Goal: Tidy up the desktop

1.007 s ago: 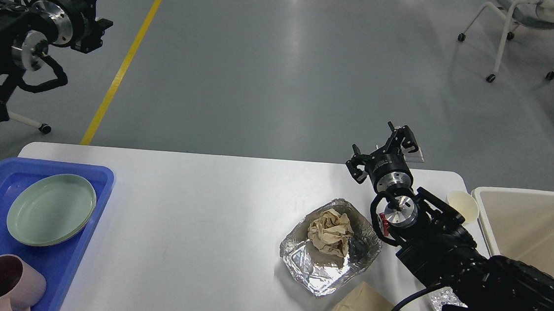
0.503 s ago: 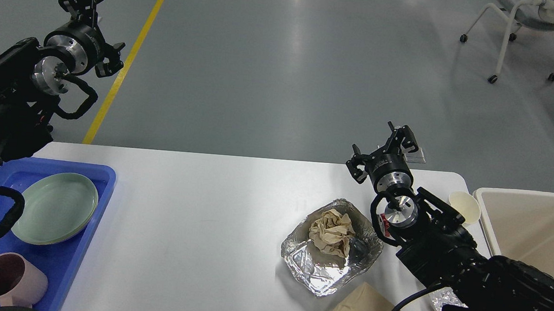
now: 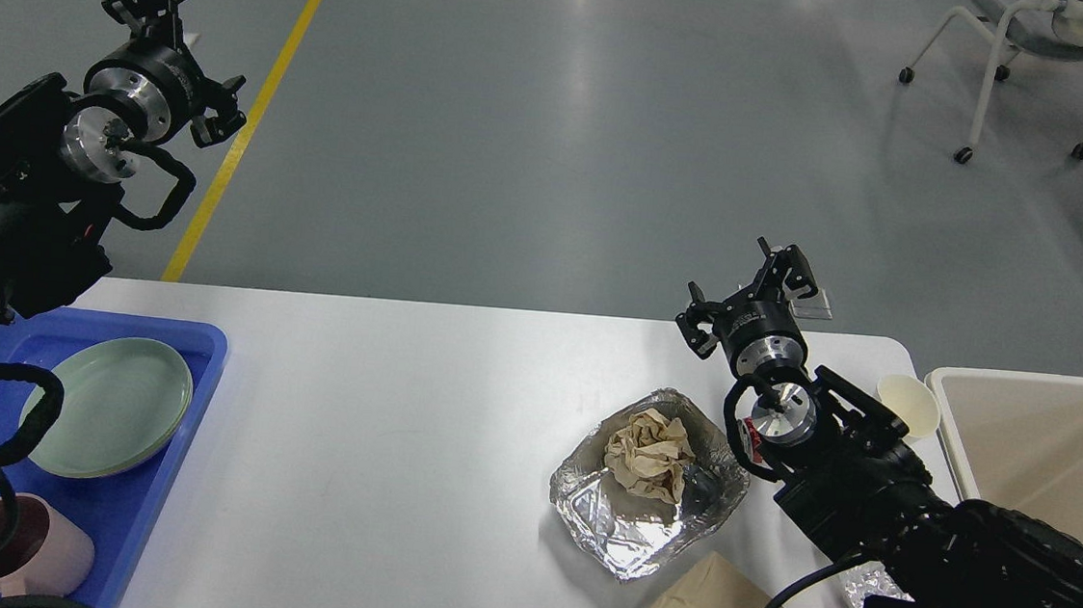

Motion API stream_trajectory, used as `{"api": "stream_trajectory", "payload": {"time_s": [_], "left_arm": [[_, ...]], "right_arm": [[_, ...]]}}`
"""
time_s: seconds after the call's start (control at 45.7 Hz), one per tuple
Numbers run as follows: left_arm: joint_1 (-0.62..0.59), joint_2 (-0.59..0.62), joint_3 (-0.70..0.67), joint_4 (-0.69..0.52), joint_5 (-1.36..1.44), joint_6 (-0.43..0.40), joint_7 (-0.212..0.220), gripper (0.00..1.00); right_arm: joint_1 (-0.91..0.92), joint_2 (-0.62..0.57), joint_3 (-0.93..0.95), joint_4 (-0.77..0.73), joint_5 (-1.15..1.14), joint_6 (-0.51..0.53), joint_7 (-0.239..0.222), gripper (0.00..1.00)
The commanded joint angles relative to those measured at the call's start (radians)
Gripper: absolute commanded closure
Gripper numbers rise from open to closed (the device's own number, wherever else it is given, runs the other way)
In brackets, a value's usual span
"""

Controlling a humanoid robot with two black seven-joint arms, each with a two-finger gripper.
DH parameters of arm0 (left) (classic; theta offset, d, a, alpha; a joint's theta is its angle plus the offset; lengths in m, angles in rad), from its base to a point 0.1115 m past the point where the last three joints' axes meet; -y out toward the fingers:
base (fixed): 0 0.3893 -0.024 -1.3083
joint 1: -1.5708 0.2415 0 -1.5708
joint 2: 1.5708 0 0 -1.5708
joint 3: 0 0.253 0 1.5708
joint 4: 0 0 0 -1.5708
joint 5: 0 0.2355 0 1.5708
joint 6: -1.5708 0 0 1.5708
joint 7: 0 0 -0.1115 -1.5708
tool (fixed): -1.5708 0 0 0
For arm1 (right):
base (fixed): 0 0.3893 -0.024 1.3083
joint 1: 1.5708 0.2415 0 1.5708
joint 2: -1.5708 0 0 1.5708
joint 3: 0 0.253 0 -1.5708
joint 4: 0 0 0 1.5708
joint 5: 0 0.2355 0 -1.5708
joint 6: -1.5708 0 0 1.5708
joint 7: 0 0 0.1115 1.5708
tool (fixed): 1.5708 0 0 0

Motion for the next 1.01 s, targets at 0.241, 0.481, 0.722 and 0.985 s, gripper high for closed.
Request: {"api": "stream_trajectory", "payload": {"time_s": [0.241, 0.481, 0.722, 0.985], "left_arm": [[0.015, -0.064, -0.007, 0.0, -0.004, 0.0, -0.026, 0.04], [0.018, -0.099, -0.002, 0.0, -0.003, 0.002, -0.086, 0.04], [0.062, -0.097, -0.045, -0.014, -0.027, -0.038, -0.178, 0.01], [0.12, -0.162, -0.19, -0.011, -0.087, -0.041, -0.252, 0.0]], "right_arm": [[0.0, 0.0, 0.0, 0.0, 0.0, 0.0, 0.0, 0.0], [0.0, 0.0, 0.0, 0.0, 0.0, 0.0, 0.0, 0.0], [0.0, 0.0, 0.0, 0.0, 0.0, 0.0, 0.0, 0.0], [0.0, 0.0, 0.0, 0.0, 0.0, 0.0, 0.0, 0.0]]}}
